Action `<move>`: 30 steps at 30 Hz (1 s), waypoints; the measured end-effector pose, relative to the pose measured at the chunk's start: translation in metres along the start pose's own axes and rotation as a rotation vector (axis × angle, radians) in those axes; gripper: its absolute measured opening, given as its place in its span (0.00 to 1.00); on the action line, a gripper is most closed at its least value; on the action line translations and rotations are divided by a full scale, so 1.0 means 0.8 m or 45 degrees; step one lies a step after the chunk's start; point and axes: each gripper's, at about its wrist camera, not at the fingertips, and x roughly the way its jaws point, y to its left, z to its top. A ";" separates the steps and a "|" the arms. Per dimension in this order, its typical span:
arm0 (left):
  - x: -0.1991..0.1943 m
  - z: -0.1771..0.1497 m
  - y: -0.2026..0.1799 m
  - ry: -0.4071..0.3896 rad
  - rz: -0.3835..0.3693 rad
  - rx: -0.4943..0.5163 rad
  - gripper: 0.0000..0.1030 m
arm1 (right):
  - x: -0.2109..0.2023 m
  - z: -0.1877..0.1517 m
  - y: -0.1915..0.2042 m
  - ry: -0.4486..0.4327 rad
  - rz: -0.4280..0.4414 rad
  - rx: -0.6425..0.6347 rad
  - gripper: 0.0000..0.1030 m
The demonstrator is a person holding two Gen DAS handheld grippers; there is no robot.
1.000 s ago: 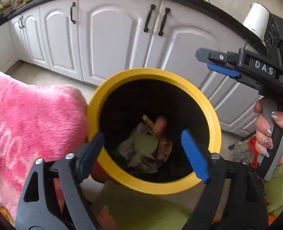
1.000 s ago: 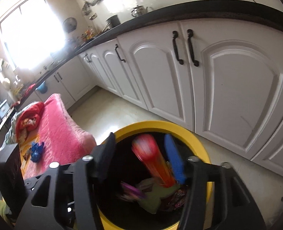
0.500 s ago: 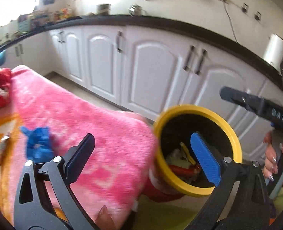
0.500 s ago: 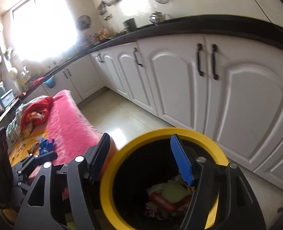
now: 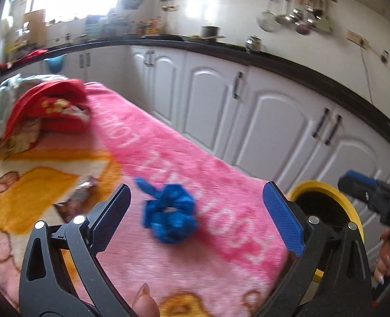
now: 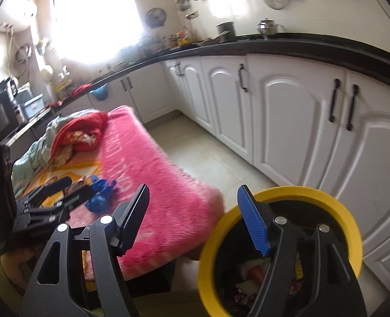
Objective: Collect trash
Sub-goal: 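Move both tools back over the brown candy bar and blue bag, then grasp the brown candy bar with the left tool while the right tool grasps the blue bag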
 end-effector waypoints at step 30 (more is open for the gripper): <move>0.050 -0.024 0.186 0.218 0.112 -0.396 0.63 | 0.192 -0.021 0.179 0.442 0.299 -0.192 0.49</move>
